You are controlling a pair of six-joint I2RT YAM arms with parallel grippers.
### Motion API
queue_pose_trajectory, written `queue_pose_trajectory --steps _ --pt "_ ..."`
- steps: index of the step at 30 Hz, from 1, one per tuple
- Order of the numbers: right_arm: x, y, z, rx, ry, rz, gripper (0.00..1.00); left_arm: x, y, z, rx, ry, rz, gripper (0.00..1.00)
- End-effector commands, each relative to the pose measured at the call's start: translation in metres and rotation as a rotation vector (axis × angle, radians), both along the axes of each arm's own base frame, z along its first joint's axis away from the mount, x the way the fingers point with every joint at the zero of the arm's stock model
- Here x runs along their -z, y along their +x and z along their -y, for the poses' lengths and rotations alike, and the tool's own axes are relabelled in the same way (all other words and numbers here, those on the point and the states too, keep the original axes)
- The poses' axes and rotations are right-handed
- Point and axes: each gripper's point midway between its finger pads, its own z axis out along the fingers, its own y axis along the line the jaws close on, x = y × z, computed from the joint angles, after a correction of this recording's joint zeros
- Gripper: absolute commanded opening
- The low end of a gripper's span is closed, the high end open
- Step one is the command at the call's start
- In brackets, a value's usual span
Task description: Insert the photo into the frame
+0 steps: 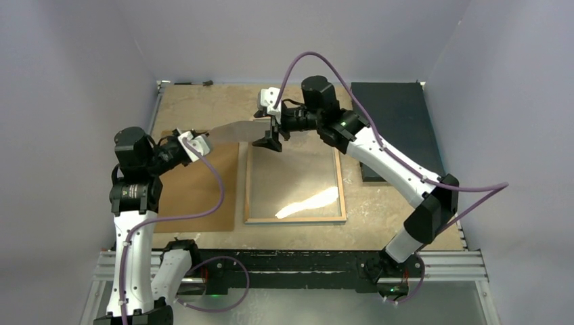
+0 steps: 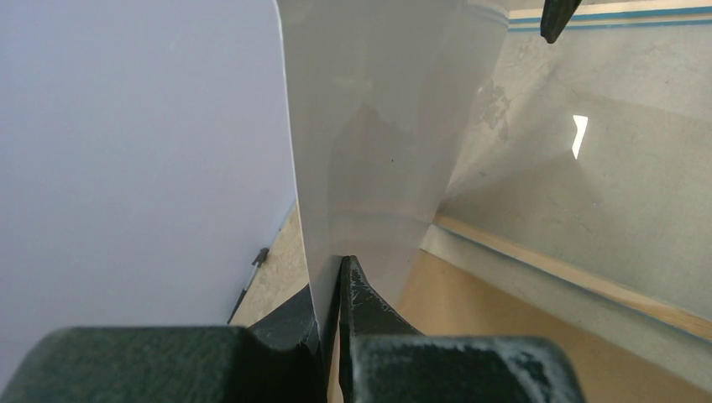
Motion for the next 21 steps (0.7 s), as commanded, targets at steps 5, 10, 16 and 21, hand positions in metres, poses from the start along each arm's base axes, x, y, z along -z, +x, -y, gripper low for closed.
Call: queue_pose_trajectory --steps 5,10,16,21 --pt "-0.023 0.011 0.015 0.112 0.068 0.104 0.43 -0.028 -0.006 0.004 0.029 0.017 0.099 0.00" --pt "-0.024 0.016 0.018 0.169 0.083 0.084 0.00 -0.040 -0.002 0.003 0.005 -0.021 0.130 0.00" --pt "-0.058 0.003 0.023 0.204 0.198 0.025 0.00 -0.066 0.015 -0.008 -0.100 -0.150 0.147 0.05" --pt "-0.082 -0.019 0.024 0.184 0.285 -0.108 0.00 -0.094 0.031 -0.025 -0.228 -0.291 0.180 0.48"
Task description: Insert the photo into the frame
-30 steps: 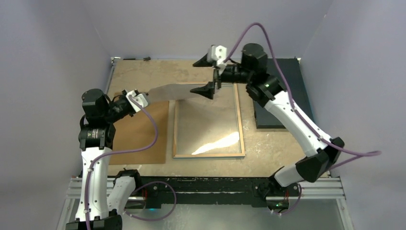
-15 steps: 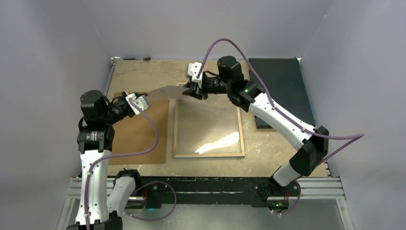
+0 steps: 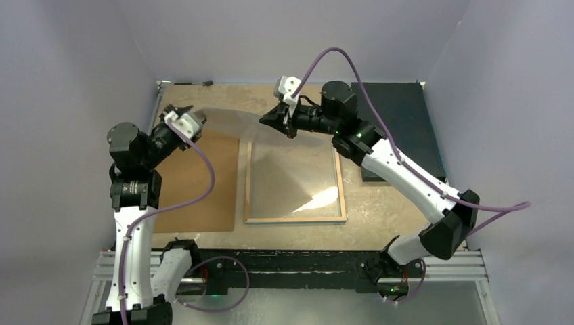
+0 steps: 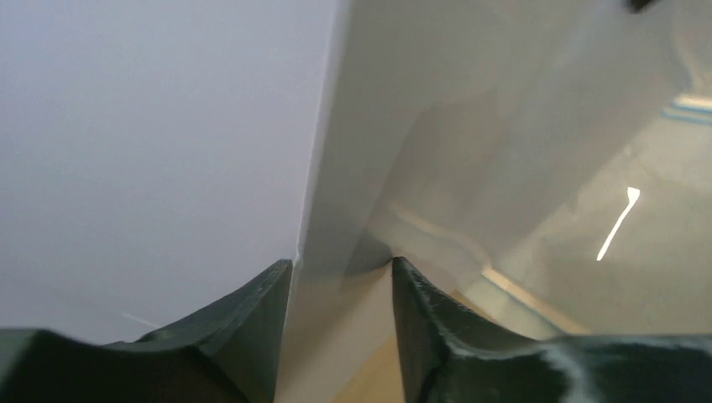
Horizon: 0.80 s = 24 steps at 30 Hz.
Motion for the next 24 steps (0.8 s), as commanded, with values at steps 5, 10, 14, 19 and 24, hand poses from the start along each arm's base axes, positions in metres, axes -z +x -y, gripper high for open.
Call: queue_pose_trajectory --steps 5,10,14,19,24 --pt "-0.075 -0.043 0.003 -0.059 0.234 -0.235 0.00 -0.098 0.015 -0.052 -0.329 -0.345 0.251 0.81" --pt "-0.077 -0.030 0.001 0.027 0.235 -0.414 0.00 -0.117 0.023 -0.116 -0.671 -0.505 0.292 0.89" --pt "-0.036 0.007 0.009 0.190 0.164 -0.570 0.00 -0.103 0.030 -0.124 -0.731 -0.497 0.222 0.91" --pt "0.021 0.052 0.057 0.363 0.240 -0.735 0.00 -0.070 0.037 -0.123 -0.750 -0.450 0.119 0.93" --pt "0.070 0.082 0.098 0.508 0.290 -0.813 0.00 -0.035 0.048 -0.118 -0.735 -0.366 -0.006 0.94"
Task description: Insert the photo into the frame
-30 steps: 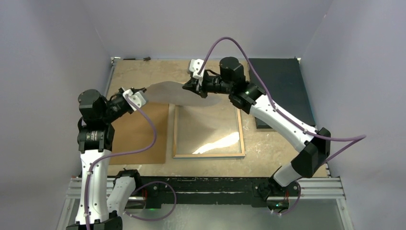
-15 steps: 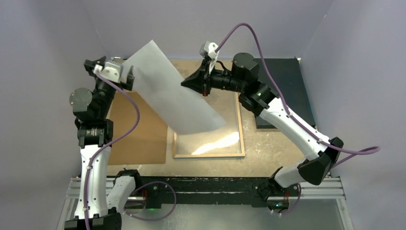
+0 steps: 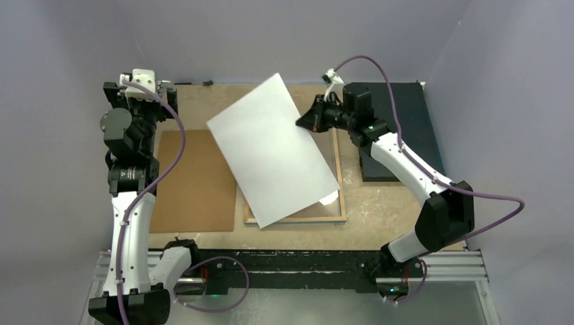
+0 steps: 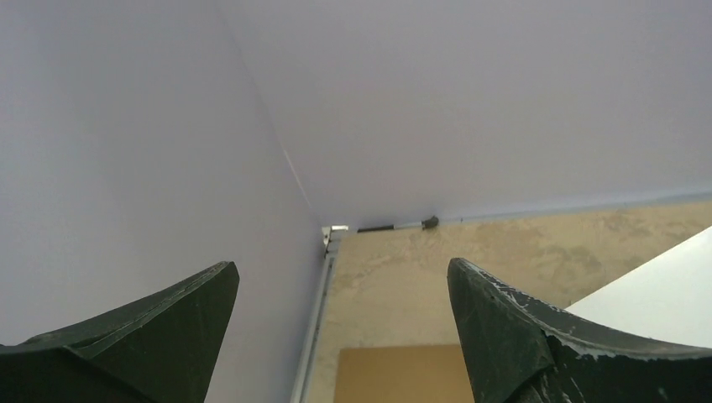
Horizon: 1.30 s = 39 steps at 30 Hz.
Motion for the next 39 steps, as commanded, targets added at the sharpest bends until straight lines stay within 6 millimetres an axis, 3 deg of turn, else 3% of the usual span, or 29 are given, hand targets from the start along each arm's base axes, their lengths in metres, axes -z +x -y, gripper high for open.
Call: queue_pose_trajectory --steps 1,9,17,34,39 --pt "0.002 0.021 0.026 0.124 0.077 -0.028 0.00 0.031 0.006 0.002 0.017 0.014 -0.122 0.94" --pt "0.062 0.040 0.054 0.263 -0.011 -0.095 0.00 0.074 0.013 0.014 0.099 0.038 -0.276 0.97" --pt "0.102 0.042 0.068 0.333 -0.035 -0.174 0.00 0.095 0.013 0.018 0.131 0.055 -0.338 0.97" --pt "0.156 0.031 0.087 0.449 -0.048 -0.260 0.00 0.115 0.007 0.027 0.189 0.074 -0.391 0.97" --pt "0.159 0.033 0.090 0.471 -0.053 -0.250 0.00 0.121 0.006 0.028 0.194 0.078 -0.404 0.96"
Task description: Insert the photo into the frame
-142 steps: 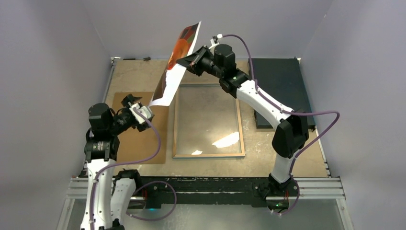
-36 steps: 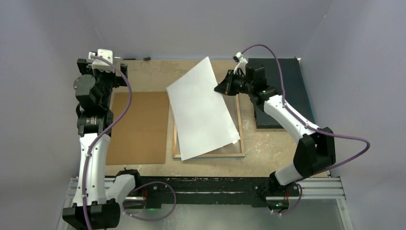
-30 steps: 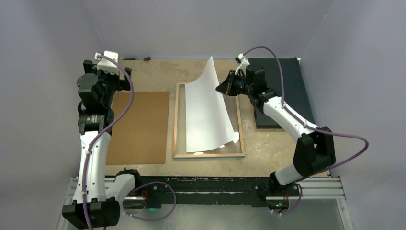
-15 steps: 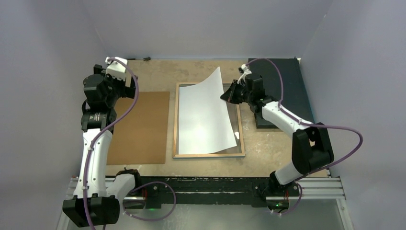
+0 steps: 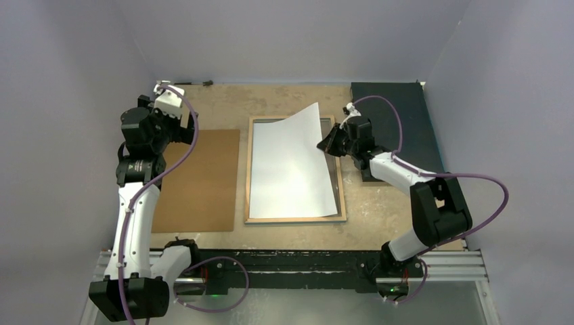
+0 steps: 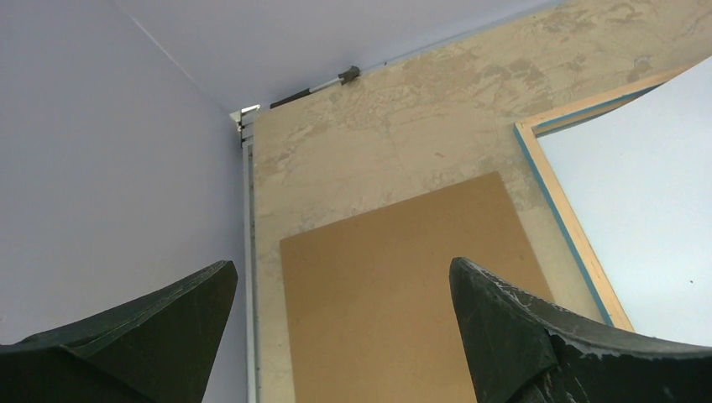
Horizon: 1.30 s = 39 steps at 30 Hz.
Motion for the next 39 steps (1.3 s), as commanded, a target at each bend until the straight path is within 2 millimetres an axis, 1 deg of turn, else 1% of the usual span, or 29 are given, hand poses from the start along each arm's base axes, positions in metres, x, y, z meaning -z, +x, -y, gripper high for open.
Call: queue_pose_trajectory --steps 1,3,9,12,20,24,28,32,34,39 --pt "-0.013 0.009 0.003 0.037 0.010 0.057 0.00 -0.003 -0.004 0.004 0.026 0.015 0.017 0.97" --pt "-0.013 0.011 0.004 0.046 0.004 0.063 0.00 -0.001 -0.004 0.003 0.026 0.019 0.013 0.97" --pt "-0.024 0.020 0.006 0.051 -0.016 0.104 0.00 0.003 -0.005 0.005 0.035 0.014 0.003 0.97" --pt "-0.024 0.023 0.008 0.052 -0.044 0.113 0.00 0.004 -0.005 0.006 0.038 0.012 0.000 0.96" --pt "-0.021 0.021 0.013 0.053 -0.073 0.122 0.00 0.006 -0.006 0.007 0.043 0.010 -0.008 0.96" --pt "-0.027 0.022 0.016 0.058 -0.083 0.165 0.00 0.007 -0.007 0.007 0.044 0.009 -0.013 0.96" --pt "-0.029 0.025 0.016 0.063 -0.084 0.181 0.00 0.007 -0.007 0.009 0.051 0.004 -0.011 0.96" --pt "-0.025 0.031 0.014 0.056 -0.089 0.176 0.00 0.007 -0.008 0.008 0.050 0.007 -0.010 0.96" --pt "-0.020 0.032 0.010 0.037 -0.092 0.161 0.00 0.007 -0.008 0.008 0.050 0.007 -0.013 0.95" --pt "-0.011 0.030 0.006 0.009 -0.088 0.143 0.03 0.007 -0.008 0.008 0.051 0.010 -0.011 0.96"
